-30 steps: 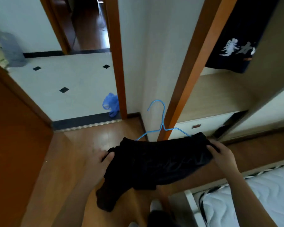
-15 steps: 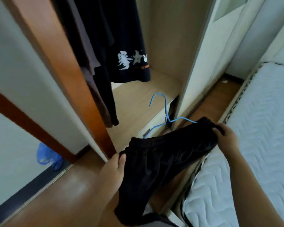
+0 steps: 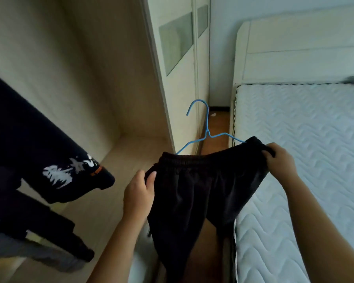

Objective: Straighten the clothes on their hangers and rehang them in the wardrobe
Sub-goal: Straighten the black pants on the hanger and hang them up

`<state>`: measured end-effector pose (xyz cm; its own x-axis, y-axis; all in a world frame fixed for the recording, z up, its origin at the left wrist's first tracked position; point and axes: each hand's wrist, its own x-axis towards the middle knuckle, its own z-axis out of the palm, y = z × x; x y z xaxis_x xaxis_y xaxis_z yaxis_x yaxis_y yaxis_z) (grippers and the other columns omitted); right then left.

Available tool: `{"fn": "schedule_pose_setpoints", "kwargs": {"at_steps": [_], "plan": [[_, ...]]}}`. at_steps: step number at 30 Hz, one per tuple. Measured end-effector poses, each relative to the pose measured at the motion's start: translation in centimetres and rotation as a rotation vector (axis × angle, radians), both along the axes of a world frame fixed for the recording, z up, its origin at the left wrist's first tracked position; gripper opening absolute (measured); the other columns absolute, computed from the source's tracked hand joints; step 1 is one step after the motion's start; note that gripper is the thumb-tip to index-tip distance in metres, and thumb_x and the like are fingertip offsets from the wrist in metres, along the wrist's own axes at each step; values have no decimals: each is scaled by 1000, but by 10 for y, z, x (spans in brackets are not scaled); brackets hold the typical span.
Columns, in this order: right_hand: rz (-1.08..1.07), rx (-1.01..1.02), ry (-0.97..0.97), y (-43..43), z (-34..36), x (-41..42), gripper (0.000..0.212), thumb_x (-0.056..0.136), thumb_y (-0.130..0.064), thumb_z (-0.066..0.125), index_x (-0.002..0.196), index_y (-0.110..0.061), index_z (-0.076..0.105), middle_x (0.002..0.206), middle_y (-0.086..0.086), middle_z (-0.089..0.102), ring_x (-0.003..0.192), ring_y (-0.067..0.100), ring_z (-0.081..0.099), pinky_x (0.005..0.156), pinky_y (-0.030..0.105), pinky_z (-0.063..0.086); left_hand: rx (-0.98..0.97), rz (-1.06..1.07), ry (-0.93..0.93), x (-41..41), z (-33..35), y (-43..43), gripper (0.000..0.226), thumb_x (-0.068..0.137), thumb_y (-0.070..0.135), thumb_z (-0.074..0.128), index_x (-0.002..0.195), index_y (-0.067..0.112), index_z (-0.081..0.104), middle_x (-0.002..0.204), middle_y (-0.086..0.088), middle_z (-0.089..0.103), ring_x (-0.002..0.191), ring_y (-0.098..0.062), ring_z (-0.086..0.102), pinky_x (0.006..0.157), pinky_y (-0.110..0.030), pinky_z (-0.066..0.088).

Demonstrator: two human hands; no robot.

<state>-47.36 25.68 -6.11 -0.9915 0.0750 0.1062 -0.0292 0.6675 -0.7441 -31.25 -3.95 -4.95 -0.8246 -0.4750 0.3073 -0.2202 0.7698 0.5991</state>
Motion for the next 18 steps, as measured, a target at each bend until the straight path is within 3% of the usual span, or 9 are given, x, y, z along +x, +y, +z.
{"fn": "schedule_pose_setpoints", "kwargs": {"at_steps": [4,8,15,18], "plan": [[25,39,-5,-1,14,-24,18,92,-16,48,101,-4,59,93,15,61,83,25,49,72,28,32,-28,-1,53,-63,18,-29,29,95,32,41,88,4,48,69,-1,49,67,-24,48,58,-33,35],[88,82,-31,-16,32,-46,19,94,-22,48,99,-6,57,86,9,54,82,23,48,71,28,32,-52,-38,120,-127,36,-63,24,95,26,42,86,5,49,70,-1,47,65,-23,46,57,-31,31],[242,114,32,-82,71,-101,9,94,-23,48,86,-19,50,82,4,56,80,21,52,68,27,35,1,-17,169,-202,41,-142,24,94,20,44,90,-1,53,84,-17,57,75,-27,49,65,-32,33],[360,103,74,-127,90,-121,9,93,-22,50,84,-23,52,74,-6,55,72,7,52,61,14,35,17,53,163,-213,46,-180,24,95,22,42,94,-1,52,85,-16,54,76,-26,48,65,-33,33]]}}
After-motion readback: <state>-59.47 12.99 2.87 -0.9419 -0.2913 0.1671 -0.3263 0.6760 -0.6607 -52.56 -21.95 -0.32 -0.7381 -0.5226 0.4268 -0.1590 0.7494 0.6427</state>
